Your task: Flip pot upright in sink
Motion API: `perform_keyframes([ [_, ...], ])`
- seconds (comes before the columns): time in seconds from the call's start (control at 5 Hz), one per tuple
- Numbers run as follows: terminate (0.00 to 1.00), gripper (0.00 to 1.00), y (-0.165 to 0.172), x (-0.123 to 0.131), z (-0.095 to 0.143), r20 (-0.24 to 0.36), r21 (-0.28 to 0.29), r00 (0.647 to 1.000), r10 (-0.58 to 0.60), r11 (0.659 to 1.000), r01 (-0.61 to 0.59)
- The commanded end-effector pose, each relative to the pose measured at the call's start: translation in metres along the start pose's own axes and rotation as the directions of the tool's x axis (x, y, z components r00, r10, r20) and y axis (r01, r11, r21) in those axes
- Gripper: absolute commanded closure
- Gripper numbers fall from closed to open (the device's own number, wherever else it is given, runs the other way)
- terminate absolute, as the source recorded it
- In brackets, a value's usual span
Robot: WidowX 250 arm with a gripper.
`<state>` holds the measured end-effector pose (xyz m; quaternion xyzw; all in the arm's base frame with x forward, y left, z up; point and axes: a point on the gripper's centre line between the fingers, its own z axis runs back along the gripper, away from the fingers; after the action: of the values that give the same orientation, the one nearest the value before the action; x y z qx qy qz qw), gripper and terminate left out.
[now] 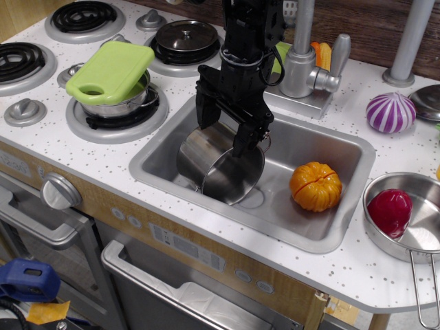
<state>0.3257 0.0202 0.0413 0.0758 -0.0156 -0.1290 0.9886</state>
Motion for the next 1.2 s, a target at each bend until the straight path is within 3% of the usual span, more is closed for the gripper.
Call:
perform_keyframes([
  [0.0,0.0,0.0,0.0,0.0,0.0,0.0,0.0,1.0,0.0,1.0,0.0],
  [0.6,0.0,0.0,-0.011,0.008,0.0,-0.096,0.229,0.989,-0.109,0.965,0.128],
  [1.0,0.0,0.0,-0.011,0.01,-0.012,0.008,0.367,0.991,-0.136,0.922,0.124],
])
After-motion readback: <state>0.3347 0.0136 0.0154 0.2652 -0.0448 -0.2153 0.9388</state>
